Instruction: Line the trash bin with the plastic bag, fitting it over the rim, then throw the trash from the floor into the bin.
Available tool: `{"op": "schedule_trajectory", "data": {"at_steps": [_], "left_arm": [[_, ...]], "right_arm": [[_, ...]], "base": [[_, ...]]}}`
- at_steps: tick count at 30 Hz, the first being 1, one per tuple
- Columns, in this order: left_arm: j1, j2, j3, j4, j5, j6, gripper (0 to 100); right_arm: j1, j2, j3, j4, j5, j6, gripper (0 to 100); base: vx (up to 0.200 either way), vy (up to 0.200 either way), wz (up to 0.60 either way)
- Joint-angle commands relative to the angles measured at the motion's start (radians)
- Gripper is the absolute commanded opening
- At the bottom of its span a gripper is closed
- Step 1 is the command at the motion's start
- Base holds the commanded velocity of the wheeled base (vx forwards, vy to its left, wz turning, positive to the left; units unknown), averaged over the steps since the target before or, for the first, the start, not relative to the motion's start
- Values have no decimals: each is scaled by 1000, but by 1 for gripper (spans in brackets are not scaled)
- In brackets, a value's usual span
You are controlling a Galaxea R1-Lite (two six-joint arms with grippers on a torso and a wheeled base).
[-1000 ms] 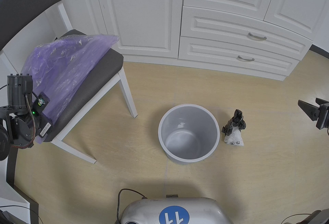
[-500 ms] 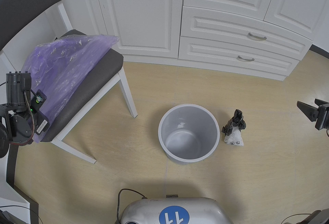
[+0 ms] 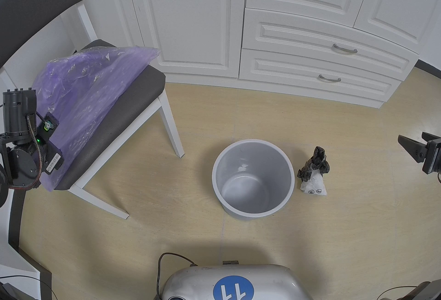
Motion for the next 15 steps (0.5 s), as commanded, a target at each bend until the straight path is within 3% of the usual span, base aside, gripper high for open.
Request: {"op": "schedule_trajectory", "data": {"at_steps": [1,2,3,15], "left_arm": [[-3,-4,-1,-2,1,-1,100],[-6,-4,1,-2,1,-1,100],[-8,-4,1,-2,-1,-1,0],[-17,-2,38,-92,-2,-8,0]], "right_arm": [[0,-2,0,-2,0,0,100],[0,-2,0,-2,0,0,100],[0,-3,0,-2,0,2,100],[-1,-10,0,-33,0,2,100]], "base": [[0,0,0],[0,0,0],[0,0,0],[0,0,0]]}}
